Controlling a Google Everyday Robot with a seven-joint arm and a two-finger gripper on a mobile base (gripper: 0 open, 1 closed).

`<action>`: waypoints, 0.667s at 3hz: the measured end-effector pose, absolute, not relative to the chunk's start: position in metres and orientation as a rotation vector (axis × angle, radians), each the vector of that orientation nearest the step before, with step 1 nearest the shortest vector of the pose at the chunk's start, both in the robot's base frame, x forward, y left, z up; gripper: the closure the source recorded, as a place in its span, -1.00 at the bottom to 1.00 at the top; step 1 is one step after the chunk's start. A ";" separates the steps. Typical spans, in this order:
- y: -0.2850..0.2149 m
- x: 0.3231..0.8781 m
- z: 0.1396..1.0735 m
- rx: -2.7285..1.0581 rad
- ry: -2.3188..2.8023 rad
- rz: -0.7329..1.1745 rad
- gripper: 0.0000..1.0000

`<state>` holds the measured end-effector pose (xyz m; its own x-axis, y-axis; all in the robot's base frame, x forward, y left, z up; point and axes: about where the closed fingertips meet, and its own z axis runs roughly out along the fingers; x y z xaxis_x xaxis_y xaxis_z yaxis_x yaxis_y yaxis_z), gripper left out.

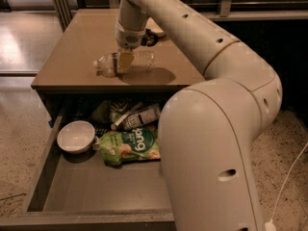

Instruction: Place water bottle into top drawer

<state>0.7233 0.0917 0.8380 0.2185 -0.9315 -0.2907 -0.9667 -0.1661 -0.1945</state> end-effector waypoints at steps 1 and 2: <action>0.077 0.718 0.849 -2.119 1.788 0.134 1.00; 0.060 0.709 0.862 -2.088 1.799 0.120 1.00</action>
Offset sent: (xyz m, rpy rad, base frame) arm -0.0302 -0.0555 0.0457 0.0345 -0.0539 -0.0862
